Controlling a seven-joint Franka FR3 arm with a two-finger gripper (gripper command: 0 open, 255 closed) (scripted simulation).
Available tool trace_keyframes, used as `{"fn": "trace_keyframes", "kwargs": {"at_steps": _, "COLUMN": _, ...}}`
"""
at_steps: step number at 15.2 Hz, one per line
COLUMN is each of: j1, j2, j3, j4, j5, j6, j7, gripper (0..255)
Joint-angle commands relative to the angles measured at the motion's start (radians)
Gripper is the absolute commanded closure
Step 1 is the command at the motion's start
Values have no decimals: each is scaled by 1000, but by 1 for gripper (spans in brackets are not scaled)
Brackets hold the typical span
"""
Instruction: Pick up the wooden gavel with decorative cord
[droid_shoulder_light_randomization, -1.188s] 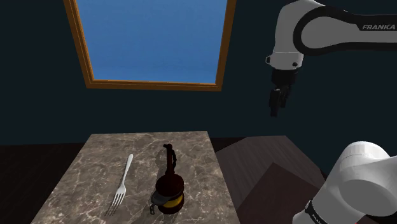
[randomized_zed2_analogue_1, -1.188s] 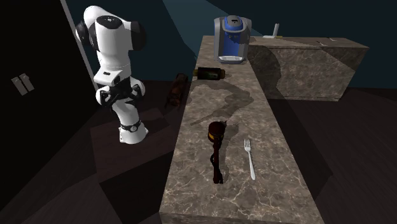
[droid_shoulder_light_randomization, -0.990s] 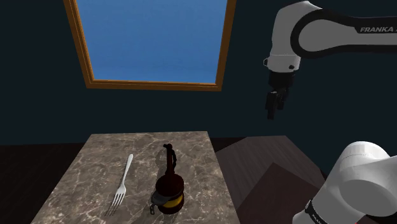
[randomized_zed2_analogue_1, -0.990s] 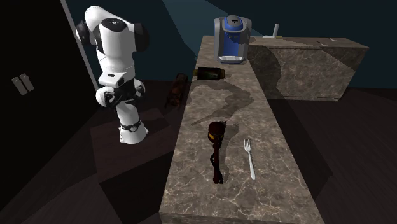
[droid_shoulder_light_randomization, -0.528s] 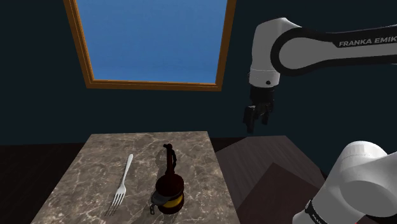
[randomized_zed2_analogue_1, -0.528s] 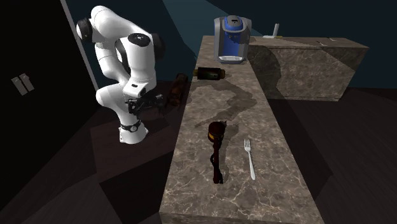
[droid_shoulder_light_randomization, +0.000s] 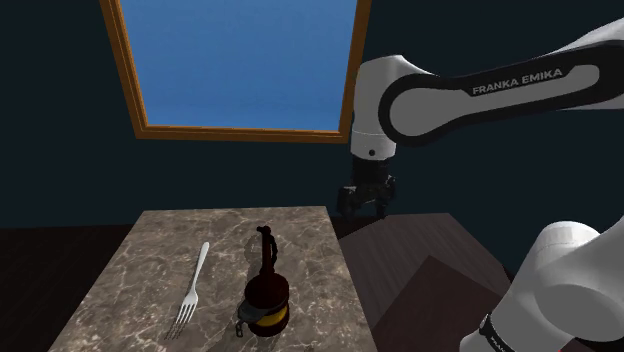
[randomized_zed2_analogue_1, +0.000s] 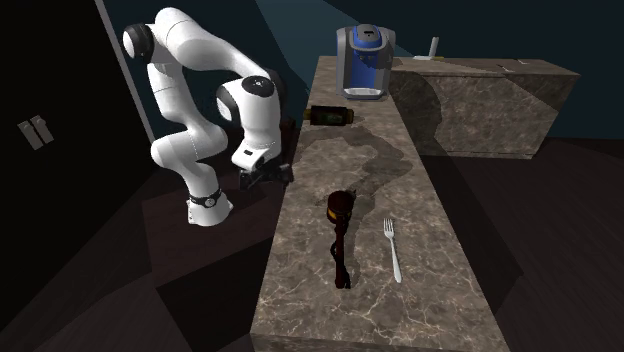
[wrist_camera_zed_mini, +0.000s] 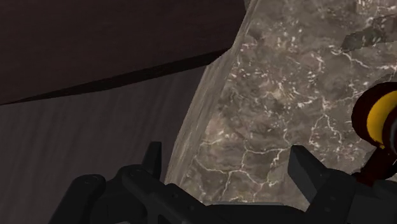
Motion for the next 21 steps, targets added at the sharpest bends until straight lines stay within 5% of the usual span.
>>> {"fn": "trace_keyframes", "kwargs": {"at_steps": 1, "j1": 3, "j2": 61, "j3": 33, "j4": 15, "j5": 24, "j6": 56, "j7": 66, "gripper": 0}}
{"fn": "trace_keyframes", "kwargs": {"at_steps": 11, "j1": 10, "j2": 420, "j3": 150, "j4": 202, "j5": 26, "j6": 280, "j7": 379, "gripper": 0}}
{"fn": "trace_keyframes", "kwargs": {"at_steps": 18, "j1": 48, "j2": 683, "j3": 163, "j4": 400, "j5": -52, "j6": 378, "j7": 593, "gripper": 0}}
{"fn": "trace_keyframes", "kwargs": {"at_steps": 21, "j1": 53, "j2": 707, "j3": 160, "j4": 386, "j5": -59, "j6": 414, "j7": 594, "gripper": 0}}
